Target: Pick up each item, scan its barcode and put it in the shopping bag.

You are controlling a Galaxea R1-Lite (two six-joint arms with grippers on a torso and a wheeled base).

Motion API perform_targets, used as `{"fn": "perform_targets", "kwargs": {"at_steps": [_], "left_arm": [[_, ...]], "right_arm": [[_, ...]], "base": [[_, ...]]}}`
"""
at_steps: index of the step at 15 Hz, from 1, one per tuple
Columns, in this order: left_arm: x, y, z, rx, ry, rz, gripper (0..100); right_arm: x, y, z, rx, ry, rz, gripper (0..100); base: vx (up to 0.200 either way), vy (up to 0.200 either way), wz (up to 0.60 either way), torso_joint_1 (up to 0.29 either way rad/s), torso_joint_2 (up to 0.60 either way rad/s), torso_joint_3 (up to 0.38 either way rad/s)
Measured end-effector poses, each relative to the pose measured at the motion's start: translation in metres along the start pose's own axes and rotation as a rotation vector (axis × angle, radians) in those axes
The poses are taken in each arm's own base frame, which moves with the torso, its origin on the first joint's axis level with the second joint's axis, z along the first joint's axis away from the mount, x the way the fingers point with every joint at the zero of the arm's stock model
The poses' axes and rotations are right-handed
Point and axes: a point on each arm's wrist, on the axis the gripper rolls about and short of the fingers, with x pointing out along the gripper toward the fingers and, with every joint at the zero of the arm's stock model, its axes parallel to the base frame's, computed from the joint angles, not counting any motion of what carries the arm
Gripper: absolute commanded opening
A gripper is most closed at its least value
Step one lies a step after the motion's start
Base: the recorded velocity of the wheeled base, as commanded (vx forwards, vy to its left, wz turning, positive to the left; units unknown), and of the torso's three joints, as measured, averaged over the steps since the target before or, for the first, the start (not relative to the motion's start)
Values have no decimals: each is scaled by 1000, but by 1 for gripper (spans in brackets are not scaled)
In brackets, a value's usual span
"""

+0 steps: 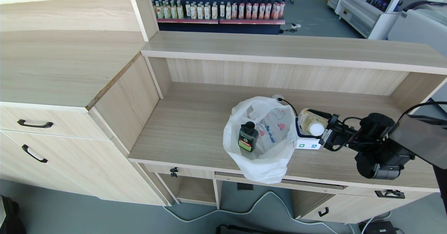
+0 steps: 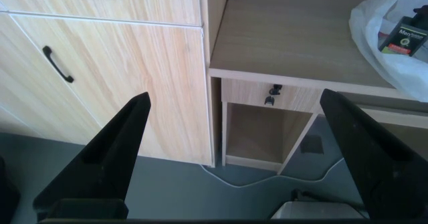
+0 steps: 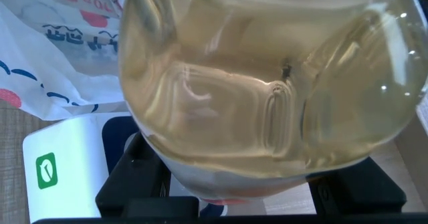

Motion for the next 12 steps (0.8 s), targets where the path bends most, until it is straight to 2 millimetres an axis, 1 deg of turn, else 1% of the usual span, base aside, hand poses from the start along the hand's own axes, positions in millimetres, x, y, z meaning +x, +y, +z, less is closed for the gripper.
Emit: {"fn": "perform_targets", "kwargs": {"at_steps": [2, 4, 5, 7, 9, 10, 11, 12], "left_arm": [[0, 0, 0, 0, 0, 0, 100], [0, 0, 0, 0, 0, 0, 100], [0, 0, 0, 0, 0, 0, 100], [0, 0, 0, 0, 0, 0, 100], [0, 0, 0, 0, 0, 0, 100], [0, 0, 0, 0, 0, 0, 100], [0, 0, 0, 0, 0, 0, 100], [0, 0, 0, 0, 0, 0, 100]], "right_arm": [[-3, -17, 6, 63, 2, -19, 0], [-19, -42, 12, 124, 40, -27, 0], [-29, -59, 18, 163, 68, -25, 0], [-56, -99, 35, 286, 144, -23, 0], [-86, -135, 59, 476, 247, -23, 0], [-103, -149, 74, 586, 319, -33, 0], [-120, -157, 87, 675, 408, -58, 0], [-135, -163, 97, 716, 516, -112, 0]], "base": [[0, 0, 0, 0, 0, 0], [0, 0, 0, 0, 0, 0], [0, 0, 0, 0, 0, 0], [0, 0, 0, 0, 0, 0], [0, 0, 0, 0, 0, 0], [0, 0, 0, 0, 0, 0], [0, 0, 0, 0, 0, 0], [0, 0, 0, 0, 0, 0]]}}
